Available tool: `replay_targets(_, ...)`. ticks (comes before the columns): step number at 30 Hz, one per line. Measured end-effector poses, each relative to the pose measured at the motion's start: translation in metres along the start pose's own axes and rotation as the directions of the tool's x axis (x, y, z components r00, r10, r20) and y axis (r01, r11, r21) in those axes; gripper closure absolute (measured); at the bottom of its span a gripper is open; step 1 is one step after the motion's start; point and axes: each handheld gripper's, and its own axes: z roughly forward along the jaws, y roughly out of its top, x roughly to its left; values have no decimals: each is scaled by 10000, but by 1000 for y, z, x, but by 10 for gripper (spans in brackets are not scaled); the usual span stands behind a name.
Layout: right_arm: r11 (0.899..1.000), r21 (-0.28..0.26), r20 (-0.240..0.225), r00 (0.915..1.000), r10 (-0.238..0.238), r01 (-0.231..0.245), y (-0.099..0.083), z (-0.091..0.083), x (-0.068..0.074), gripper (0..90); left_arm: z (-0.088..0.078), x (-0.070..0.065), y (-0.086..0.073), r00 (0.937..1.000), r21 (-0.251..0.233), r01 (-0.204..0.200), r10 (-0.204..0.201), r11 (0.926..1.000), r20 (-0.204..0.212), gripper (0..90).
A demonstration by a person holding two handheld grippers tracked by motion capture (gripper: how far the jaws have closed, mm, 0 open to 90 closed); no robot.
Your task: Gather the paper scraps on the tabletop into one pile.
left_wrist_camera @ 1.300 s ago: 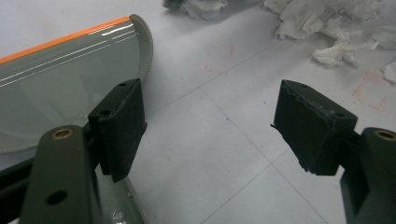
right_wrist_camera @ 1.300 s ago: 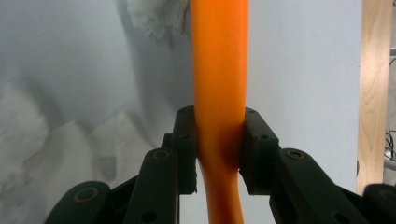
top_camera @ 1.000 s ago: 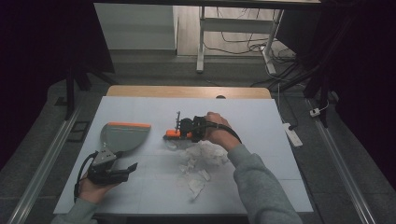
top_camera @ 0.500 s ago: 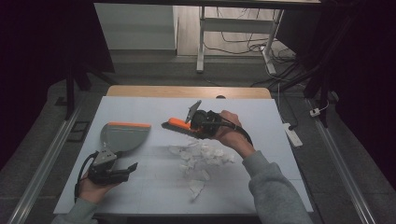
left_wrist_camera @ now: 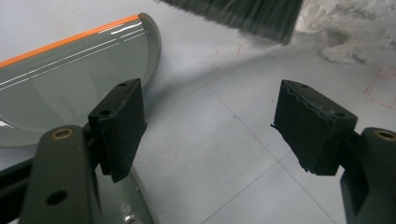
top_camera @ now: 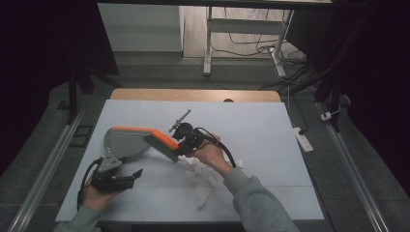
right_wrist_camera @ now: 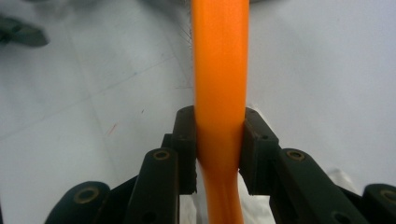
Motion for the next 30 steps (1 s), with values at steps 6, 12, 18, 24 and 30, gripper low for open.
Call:
replay_targets(6,9951,216,292,9950,954,-960,-13,5,-18,703,0,-2,1,9998,28,-188,189,9998,-111,258)
replay_targets(12,9871,359,1037,9830,1513,-1557,-34,-14,-32,704,0,-2,0,9999,13,-131,131,9999,-107,258)
replay_targets(18,9872,-702,1258,9804,1514,-1434,-47,-54,-29,704,0,-2,0,9999,29,-87,88,10000,-127,258)
replay_targets(24,9859,-1331,1562,9801,1223,-1018,-61,-98,-21,704,1,-2,0,9998,61,-126,126,9999,-128,258)
replay_targets(30,9914,-1115,1582,9836,863,-690,-84,-113,-9,704,1,-2,0,9998,68,-115,116,9999,-152,258)
